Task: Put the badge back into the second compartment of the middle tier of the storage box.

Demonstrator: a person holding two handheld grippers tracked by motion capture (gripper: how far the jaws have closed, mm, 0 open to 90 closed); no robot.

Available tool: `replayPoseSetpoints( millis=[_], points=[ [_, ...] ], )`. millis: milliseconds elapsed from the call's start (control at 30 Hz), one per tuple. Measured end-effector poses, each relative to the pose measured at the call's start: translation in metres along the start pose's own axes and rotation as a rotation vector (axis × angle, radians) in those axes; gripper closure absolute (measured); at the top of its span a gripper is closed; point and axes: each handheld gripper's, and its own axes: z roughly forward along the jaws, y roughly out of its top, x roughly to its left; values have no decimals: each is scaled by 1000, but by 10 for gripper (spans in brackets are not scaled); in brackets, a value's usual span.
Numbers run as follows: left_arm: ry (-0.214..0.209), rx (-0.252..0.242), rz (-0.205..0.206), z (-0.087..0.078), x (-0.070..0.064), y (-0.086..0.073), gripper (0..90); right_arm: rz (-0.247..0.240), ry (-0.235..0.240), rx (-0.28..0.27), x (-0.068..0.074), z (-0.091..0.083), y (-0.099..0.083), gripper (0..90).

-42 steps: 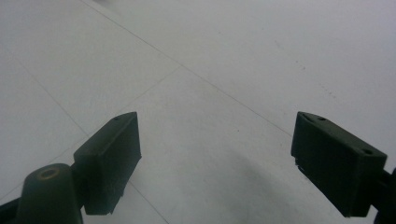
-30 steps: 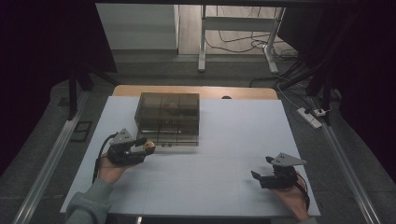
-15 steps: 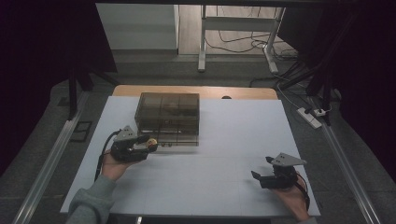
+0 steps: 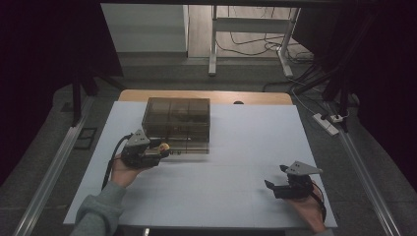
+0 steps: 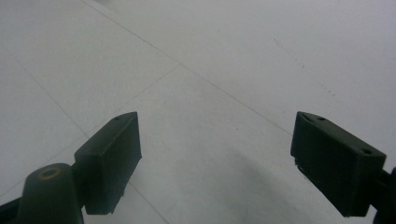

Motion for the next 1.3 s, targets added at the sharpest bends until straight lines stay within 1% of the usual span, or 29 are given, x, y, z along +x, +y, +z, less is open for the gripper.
replayPoseSetpoints(
  millis=[233, 500, 833, 933, 1033, 1167, 1200, 1300],
  points=[
    [3, 2, -6, 7, 4, 4, 468, 0, 1, -4, 0, 0, 0, 159],
    [16, 13, -25, 15, 12, 4, 469, 2, 2, -4, 0, 0, 0, 159],
    [24, 9, -24, 21, 13, 7, 468, 1, 2, -3, 0, 0, 0, 160],
    [23, 9, -20, 23, 12, 8, 469, 2, 2, -3, 0, 0, 0, 160],
    [31, 18, -6, 25, 10, 11, 469, 3, 4, -2, 0, 0, 0, 160],
    [33, 22, 14, 28, 8, 18, 469, 2, 1, 0, 0, 0, 0, 159],
    [29, 17, 15, 29, 7, 20, 469, 3, 2, -1, 0, 0, 0, 160],
    [25, 26, 23, 33, 6, 26, 469, 4, 1, -4, 0, 0, 0, 160]
  ],
)
